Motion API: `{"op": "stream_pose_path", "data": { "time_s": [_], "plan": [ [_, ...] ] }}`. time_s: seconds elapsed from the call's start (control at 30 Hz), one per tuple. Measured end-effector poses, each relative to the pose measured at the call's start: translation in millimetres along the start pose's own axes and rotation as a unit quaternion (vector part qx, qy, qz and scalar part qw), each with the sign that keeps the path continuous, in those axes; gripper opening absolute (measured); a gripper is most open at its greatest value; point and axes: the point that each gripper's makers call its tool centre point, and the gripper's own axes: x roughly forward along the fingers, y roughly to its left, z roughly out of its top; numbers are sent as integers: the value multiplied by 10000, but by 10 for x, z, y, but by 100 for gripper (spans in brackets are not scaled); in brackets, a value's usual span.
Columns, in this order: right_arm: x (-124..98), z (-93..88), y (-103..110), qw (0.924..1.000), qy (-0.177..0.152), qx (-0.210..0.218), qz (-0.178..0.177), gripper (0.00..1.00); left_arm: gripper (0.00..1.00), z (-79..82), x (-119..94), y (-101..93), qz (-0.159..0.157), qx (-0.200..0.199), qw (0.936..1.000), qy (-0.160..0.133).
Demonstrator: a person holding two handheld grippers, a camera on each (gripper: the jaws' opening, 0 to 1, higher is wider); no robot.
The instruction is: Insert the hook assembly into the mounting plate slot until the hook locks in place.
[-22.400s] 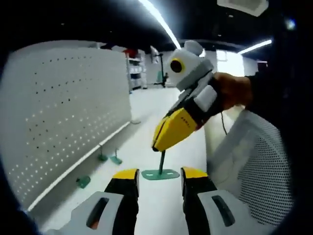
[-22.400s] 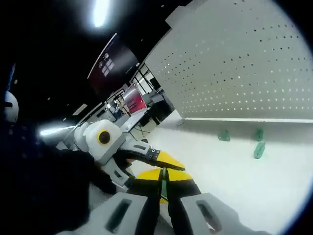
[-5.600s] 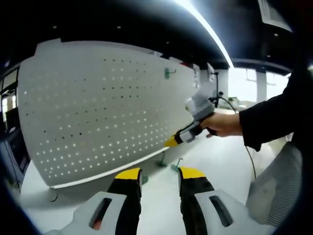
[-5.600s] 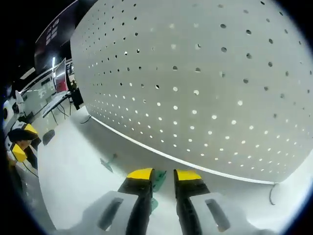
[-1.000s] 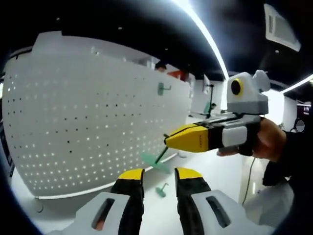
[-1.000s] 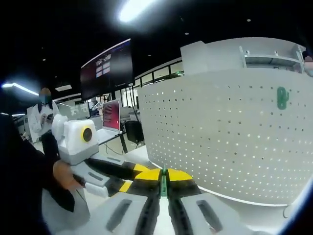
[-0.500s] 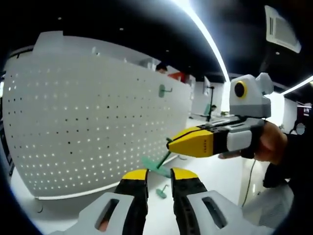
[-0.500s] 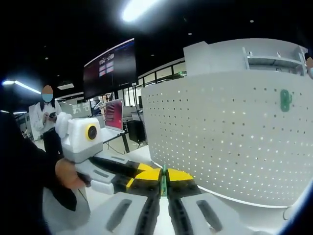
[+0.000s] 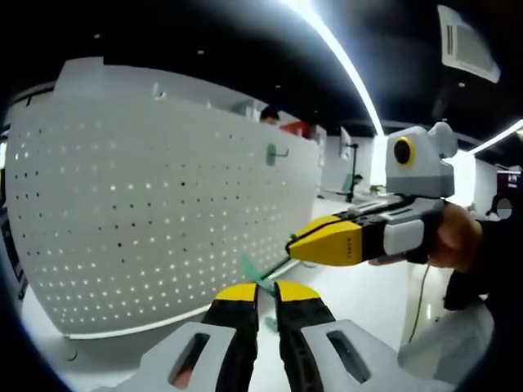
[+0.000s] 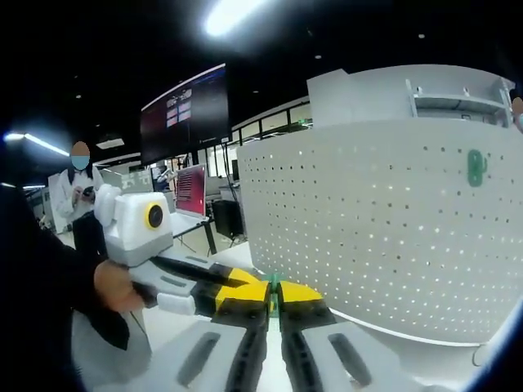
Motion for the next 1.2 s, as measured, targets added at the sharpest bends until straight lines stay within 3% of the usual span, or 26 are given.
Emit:
{"op": "stream_pose_path", "data": {
  "time_s": [0.63,1.2],
  "plan": [
    [22,-44,58,9999,66,-92,25,1,1,83,-54,103,224,194,9995,-88],
    [17,19,36,9988,48,-433,-211,1,1,138,-51,103,378,61,9992,-130]
  ]
}}
